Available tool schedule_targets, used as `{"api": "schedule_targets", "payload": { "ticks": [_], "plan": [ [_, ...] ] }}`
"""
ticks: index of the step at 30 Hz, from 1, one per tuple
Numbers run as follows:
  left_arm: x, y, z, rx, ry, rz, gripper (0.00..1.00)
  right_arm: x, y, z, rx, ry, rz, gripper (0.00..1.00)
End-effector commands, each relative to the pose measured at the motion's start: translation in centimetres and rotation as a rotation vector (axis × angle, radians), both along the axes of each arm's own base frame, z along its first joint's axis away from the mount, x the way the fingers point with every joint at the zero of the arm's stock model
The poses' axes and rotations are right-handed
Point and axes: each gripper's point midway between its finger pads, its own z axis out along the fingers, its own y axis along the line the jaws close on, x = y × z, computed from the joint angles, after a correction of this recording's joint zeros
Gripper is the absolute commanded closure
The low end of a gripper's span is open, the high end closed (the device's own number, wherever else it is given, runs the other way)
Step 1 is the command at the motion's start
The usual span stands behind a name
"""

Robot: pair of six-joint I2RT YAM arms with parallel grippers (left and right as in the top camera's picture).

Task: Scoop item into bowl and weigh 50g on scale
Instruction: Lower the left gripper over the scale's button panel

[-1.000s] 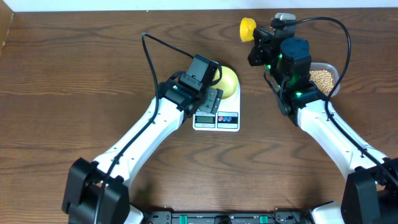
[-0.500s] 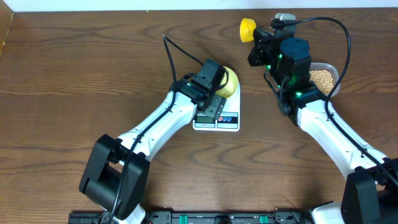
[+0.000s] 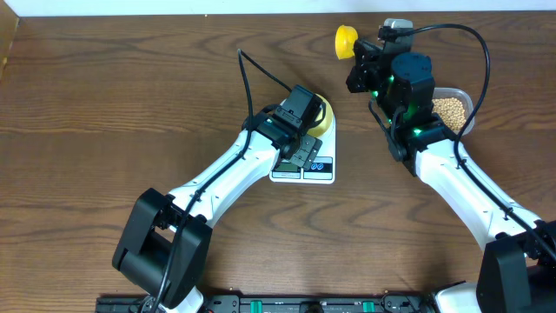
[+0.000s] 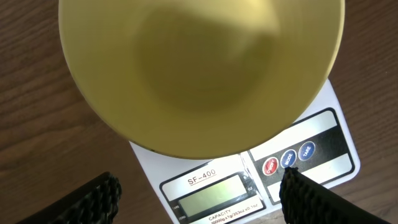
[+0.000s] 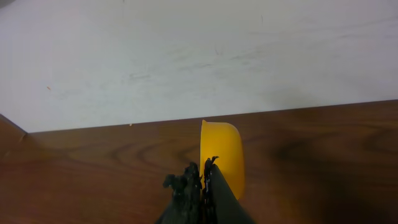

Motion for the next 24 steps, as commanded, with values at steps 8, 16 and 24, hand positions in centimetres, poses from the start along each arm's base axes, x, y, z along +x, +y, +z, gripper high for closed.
{"api": "schedule_targets", "payload": {
  "ticks": [8, 16, 24],
  "plan": [
    [0.58, 1.02, 0.02, 0.118, -0.071, 0.020, 0.16, 0.53, -0.62, 0.47, -0.010, -0.013, -0.017, 0.99],
    [0.31, 0.39, 0.19, 0.138, -0.093, 0.006, 0.16, 0.48, -0.63, 0.24, -0.013, -0.004, -0.017, 0.99],
    [-0.23, 0.79, -0.51, 0.147, -0.073, 0.016, 0.16, 0.47, -0.64, 0.18, -0.014, -0.002, -0.017, 0.99]
  ]
}}
